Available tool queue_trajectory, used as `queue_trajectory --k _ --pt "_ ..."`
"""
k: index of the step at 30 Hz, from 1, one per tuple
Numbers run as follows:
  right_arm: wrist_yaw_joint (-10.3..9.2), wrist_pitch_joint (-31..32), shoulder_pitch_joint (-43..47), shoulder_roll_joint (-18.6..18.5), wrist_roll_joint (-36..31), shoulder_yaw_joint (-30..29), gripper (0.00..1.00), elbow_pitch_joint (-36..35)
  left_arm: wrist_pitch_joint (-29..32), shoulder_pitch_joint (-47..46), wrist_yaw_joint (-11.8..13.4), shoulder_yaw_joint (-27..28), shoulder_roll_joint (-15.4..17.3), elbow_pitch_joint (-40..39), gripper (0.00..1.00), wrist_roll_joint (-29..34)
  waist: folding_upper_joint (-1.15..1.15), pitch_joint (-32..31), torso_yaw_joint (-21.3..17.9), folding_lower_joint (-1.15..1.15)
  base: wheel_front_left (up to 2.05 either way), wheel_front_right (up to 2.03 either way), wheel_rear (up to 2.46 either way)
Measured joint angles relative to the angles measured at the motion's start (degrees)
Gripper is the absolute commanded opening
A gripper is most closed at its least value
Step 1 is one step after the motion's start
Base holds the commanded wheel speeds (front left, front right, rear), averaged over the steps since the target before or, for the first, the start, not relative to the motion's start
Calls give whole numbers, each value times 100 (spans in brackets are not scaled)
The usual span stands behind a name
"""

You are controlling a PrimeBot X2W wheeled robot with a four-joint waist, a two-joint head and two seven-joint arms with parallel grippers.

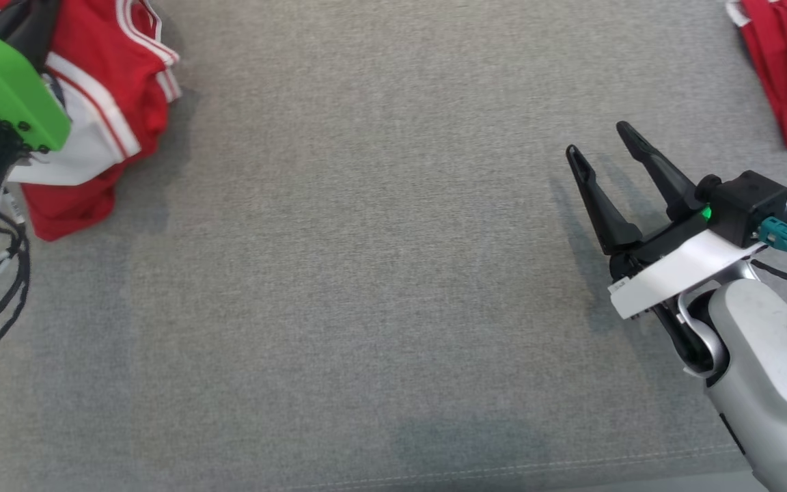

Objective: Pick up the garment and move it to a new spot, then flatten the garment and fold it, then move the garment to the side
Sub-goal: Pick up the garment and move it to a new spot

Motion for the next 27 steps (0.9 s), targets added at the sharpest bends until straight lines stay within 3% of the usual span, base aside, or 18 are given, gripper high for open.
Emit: queue_trajectory --k 8,16,24,27 --pt "32 -26 112 318 78 59 100 204 690 -85 -30 -218 -358 -539 0 -622 0 -216 -522 0 0 0 0" --pt "34 -32 114 677 78 23 100 223 1238 -68 -19 -390 -1239 -1096 0 -1527 0 -396 -1133 0 0 0 0" --pt "51 -32 268 822 78 -13 100 291 1404 497 645 -699 -2339 -1449 0 -2182 0 -586 -1621 0 0 0 0" --pt "51 -32 357 816 77 -70 100 323 1344 788 872 -955 -2217 -1628 0 -2318 0 -668 -1756 0 0 0 0"
